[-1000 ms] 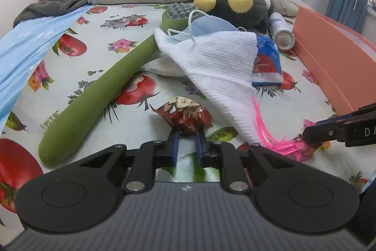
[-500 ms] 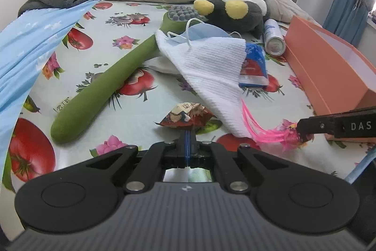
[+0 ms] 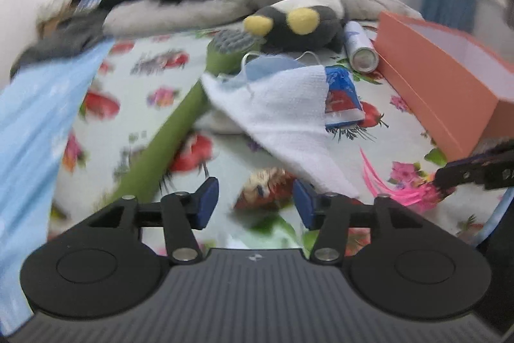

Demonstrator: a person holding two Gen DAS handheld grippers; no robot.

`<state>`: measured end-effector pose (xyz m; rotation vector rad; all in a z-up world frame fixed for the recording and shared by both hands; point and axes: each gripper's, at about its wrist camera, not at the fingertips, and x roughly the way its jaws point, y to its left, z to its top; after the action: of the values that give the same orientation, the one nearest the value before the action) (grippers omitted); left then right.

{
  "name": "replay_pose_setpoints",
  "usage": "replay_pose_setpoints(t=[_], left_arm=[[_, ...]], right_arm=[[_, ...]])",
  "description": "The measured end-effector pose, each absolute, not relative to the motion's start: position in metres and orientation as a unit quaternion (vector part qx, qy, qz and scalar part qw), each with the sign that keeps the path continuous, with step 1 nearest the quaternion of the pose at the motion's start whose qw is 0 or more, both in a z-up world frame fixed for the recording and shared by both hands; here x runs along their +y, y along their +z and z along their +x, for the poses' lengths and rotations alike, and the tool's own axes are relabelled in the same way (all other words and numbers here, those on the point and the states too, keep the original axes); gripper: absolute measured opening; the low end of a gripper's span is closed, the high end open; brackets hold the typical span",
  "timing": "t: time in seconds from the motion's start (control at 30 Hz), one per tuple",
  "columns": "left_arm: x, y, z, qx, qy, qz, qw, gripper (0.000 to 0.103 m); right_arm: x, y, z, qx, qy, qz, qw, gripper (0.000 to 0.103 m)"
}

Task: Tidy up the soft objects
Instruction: 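Lift the brown packet and pink toy and carry them toward the box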

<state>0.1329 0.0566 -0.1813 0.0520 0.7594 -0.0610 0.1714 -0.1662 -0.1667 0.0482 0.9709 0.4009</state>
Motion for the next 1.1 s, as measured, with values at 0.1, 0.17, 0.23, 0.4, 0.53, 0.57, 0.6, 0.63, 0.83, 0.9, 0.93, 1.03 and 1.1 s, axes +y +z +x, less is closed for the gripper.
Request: replay_pose_setpoints(t=[0.1,0.17,0.23,0.4,0.53,0.57,0.6,0.63,0.83,0.9,0.93,1.03,1.1], left_arm=[[0.053,-0.191,0.150,0.391,-0.070,0.053,0.916,0.058],[0.049,-0.199,0.157,0.398,-0.082,0.079,0.910,0.058],[0.043,-0.208,0.162,0.403,-0.081,0.110,0.905,0.058],[0.034,-0.217,0.166,0.406,-0.092,0.143,0.898,0.052],[0.031,-0.218,0.166,0.414,-0.089,0.142,0.895,0.041],[0.033,-0.216,0.166,0.418,-0.086,0.131,0.895,0.040],[0.034,-0.215,0.165,0.421,-0.085,0.117,0.895,0.039],[0.036,-0.213,0.163,0.422,-0.083,0.104,0.897,0.039],[0.039,-0.192,0.145,0.430,-0.048,0.023,0.901,0.038],[0.043,-0.177,0.139,0.423,-0.026,-0.016,0.906,0.038],[0.045,-0.170,0.136,0.420,-0.017,-0.037,0.907,0.038],[0.047,-0.147,0.131,0.407,0.001,-0.078,0.910,0.038],[0.045,-0.132,0.129,0.398,0.002,-0.097,0.912,0.038]], right_arm=[[-0.165,-0.166,0.171,0.461,0.192,0.025,0.866,0.022],[-0.166,-0.166,0.171,0.461,0.192,0.026,0.866,0.022],[-0.168,-0.166,0.171,0.461,0.192,0.028,0.866,0.022],[-0.172,-0.169,0.173,0.466,0.189,0.032,0.864,0.022],[-0.173,-0.170,0.175,0.466,0.189,0.033,0.863,0.022],[-0.173,-0.169,0.175,0.465,0.189,0.033,0.864,0.022],[-0.173,-0.168,0.174,0.463,0.190,0.033,0.865,0.022],[-0.173,-0.166,0.174,0.461,0.191,0.032,0.866,0.022],[-0.174,-0.152,0.171,0.442,0.194,0.026,0.876,0.021],[-0.174,-0.145,0.170,0.433,0.196,0.024,0.880,0.021],[-0.175,-0.141,0.170,0.429,0.196,0.022,0.882,0.021],[-0.177,-0.130,0.168,0.417,0.200,0.026,0.886,0.021],[-0.177,-0.121,0.167,0.408,0.202,0.025,0.890,0.021]])
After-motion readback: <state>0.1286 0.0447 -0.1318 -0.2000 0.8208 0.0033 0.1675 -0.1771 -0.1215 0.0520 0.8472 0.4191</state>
